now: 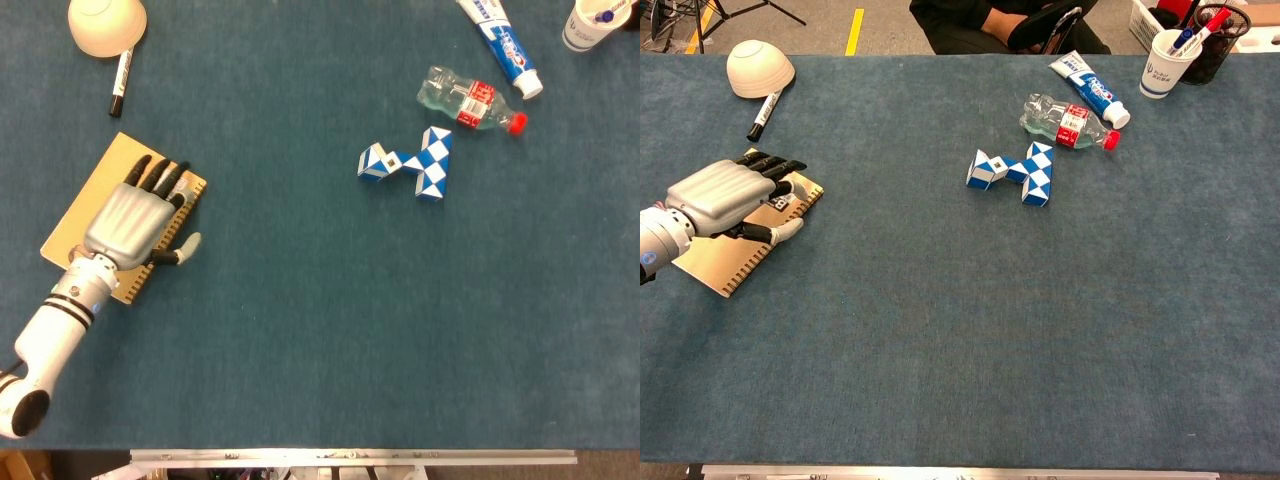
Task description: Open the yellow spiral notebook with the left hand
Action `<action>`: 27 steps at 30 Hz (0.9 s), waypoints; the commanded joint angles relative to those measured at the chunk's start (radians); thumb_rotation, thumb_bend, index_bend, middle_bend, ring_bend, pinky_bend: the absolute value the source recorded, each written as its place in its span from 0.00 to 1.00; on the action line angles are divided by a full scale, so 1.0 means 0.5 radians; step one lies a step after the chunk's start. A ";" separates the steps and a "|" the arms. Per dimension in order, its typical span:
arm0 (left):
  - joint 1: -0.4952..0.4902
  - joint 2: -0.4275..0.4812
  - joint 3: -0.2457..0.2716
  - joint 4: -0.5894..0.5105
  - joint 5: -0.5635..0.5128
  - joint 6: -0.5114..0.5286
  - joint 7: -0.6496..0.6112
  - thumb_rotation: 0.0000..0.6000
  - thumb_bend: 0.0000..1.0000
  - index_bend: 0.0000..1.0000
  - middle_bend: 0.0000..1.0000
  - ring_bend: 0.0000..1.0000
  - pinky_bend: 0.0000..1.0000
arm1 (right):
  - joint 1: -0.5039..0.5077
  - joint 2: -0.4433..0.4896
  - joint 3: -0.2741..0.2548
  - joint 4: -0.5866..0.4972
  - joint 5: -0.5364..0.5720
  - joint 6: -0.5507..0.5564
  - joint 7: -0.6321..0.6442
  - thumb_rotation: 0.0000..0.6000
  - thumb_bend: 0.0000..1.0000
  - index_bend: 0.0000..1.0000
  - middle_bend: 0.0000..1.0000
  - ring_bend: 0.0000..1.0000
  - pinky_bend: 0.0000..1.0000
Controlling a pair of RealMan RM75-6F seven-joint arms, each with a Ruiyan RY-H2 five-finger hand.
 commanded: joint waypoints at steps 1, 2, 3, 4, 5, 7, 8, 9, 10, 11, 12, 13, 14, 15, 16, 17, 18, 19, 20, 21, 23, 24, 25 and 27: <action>0.034 0.117 0.011 -0.126 0.001 0.021 -0.130 0.00 0.35 0.20 0.00 0.00 0.00 | 0.002 0.001 -0.001 0.000 -0.001 -0.004 0.004 1.00 0.35 0.09 0.10 0.00 0.00; 0.041 0.153 0.019 -0.158 0.011 0.025 -0.165 0.00 0.35 0.19 0.00 0.00 0.00 | 0.003 0.001 0.000 0.001 -0.001 -0.005 0.006 1.00 0.35 0.09 0.10 0.00 0.00; 0.050 0.186 0.025 -0.185 0.022 0.036 -0.201 0.00 0.35 0.18 0.00 0.00 0.00 | 0.003 0.000 0.000 0.002 0.000 -0.006 0.008 1.00 0.35 0.09 0.10 0.00 0.00; 0.063 0.226 0.030 -0.208 0.035 0.057 -0.243 0.00 0.35 0.17 0.00 0.00 0.00 | 0.005 -0.001 -0.001 0.004 -0.001 -0.009 0.010 1.00 0.35 0.09 0.10 0.00 0.00; 0.073 0.254 0.032 -0.215 0.041 0.074 -0.264 0.00 0.35 0.16 0.00 0.00 0.00 | 0.006 -0.001 -0.001 0.006 -0.002 -0.010 0.012 1.00 0.35 0.09 0.10 0.00 0.00; 0.097 0.305 0.033 -0.205 0.036 0.114 -0.287 0.00 0.35 0.16 0.02 0.00 0.00 | 0.008 -0.002 0.000 0.009 -0.004 -0.012 0.017 1.00 0.35 0.09 0.10 0.00 0.00; 0.105 0.325 0.031 -0.195 0.023 0.120 -0.300 0.00 0.35 0.16 0.04 0.00 0.00 | 0.009 -0.002 0.000 0.010 -0.005 -0.012 0.019 1.00 0.35 0.09 0.10 0.00 0.00; 0.113 0.344 0.027 -0.185 0.004 0.121 -0.317 0.00 0.35 0.16 0.06 0.00 0.00 | 0.009 -0.002 0.001 0.011 -0.004 -0.013 0.020 1.00 0.35 0.09 0.10 0.00 0.00; 0.120 0.369 0.023 -0.170 -0.028 0.111 -0.340 0.00 0.35 0.16 0.09 0.00 0.00 | 0.010 -0.002 0.001 0.011 -0.003 -0.014 0.022 1.00 0.35 0.09 0.10 0.00 0.00; 0.125 0.386 0.021 -0.156 -0.051 0.100 -0.357 0.00 0.35 0.17 0.10 0.00 0.00 | 0.011 -0.002 0.001 0.012 -0.003 -0.015 0.023 1.00 0.35 0.09 0.10 0.00 0.00; 0.131 0.401 0.021 -0.140 -0.073 0.090 -0.374 0.00 0.35 0.17 0.12 0.00 0.00 | 0.011 -0.002 0.001 0.013 -0.003 -0.016 0.024 1.00 0.35 0.09 0.10 0.00 0.00; 0.141 0.417 0.022 -0.115 -0.095 0.082 -0.391 0.00 0.35 0.18 0.13 0.00 0.00 | 0.012 -0.003 0.001 0.014 -0.004 -0.017 0.024 1.00 0.35 0.09 0.10 0.00 0.00; 0.149 0.424 0.025 -0.091 -0.103 0.082 -0.400 0.00 0.35 0.19 0.14 0.00 0.00 | 0.013 -0.003 0.000 0.014 -0.004 -0.019 0.023 1.00 0.35 0.09 0.10 0.00 0.00; 0.161 0.428 0.032 -0.052 -0.105 0.089 -0.409 0.00 0.35 0.21 0.15 0.00 0.00 | 0.013 -0.004 0.000 0.014 -0.004 -0.020 0.021 1.00 0.35 0.09 0.10 0.00 0.00; 0.171 0.426 0.039 -0.019 -0.106 0.093 -0.413 0.00 0.35 0.23 0.16 0.00 0.00 | 0.014 -0.004 -0.001 0.014 -0.004 -0.022 0.020 1.00 0.35 0.09 0.10 0.00 0.00; 0.179 0.423 0.047 0.015 -0.106 0.093 -0.416 0.00 0.35 0.24 0.17 0.00 0.00 | 0.014 -0.004 -0.001 0.013 -0.004 -0.023 0.018 1.00 0.35 0.09 0.10 0.00 0.00; 0.190 0.417 0.059 0.059 -0.106 0.089 -0.422 0.00 0.35 0.26 0.19 0.00 0.00 | 0.015 -0.005 -0.001 0.012 -0.004 -0.025 0.015 1.00 0.35 0.09 0.10 0.00 0.00; 0.198 0.412 0.070 0.090 -0.107 0.084 -0.423 0.00 0.35 0.28 0.21 0.01 0.00 | 0.015 -0.005 -0.001 0.010 -0.004 -0.025 0.013 1.00 0.35 0.09 0.10 0.00 0.00; 0.206 0.409 0.081 0.118 -0.107 0.076 -0.421 0.00 0.35 0.29 0.22 0.02 0.00 | 0.016 -0.005 -0.002 0.008 -0.006 -0.025 0.011 1.00 0.35 0.09 0.10 0.00 0.00; 0.216 0.406 0.096 0.148 -0.106 0.069 -0.418 0.00 0.35 0.31 0.24 0.03 0.00 | 0.015 -0.005 -0.002 0.007 -0.007 -0.023 0.008 1.00 0.35 0.09 0.10 0.00 0.00; 0.233 0.399 0.115 0.186 -0.101 0.065 -0.416 0.00 0.35 0.33 0.27 0.04 0.00 | 0.014 -0.005 -0.003 0.004 -0.008 -0.022 0.003 1.00 0.35 0.09 0.10 0.00 0.00; 0.244 0.393 0.126 0.207 -0.097 0.064 -0.415 0.00 0.35 0.34 0.27 0.04 0.00 | 0.014 -0.005 -0.003 0.001 -0.007 -0.022 -0.001 1.00 0.35 0.09 0.10 0.00 0.00; 0.251 0.388 0.134 0.223 -0.092 0.065 -0.412 0.00 0.35 0.34 0.28 0.04 0.00 | 0.014 -0.005 -0.004 0.000 -0.006 -0.023 -0.003 1.00 0.35 0.09 0.10 0.00 0.00; 0.264 0.374 0.153 0.256 -0.080 0.062 -0.397 0.00 0.35 0.35 0.28 0.04 0.00 | 0.015 -0.006 -0.004 -0.005 -0.006 -0.026 -0.007 1.00 0.35 0.09 0.10 0.00 0.00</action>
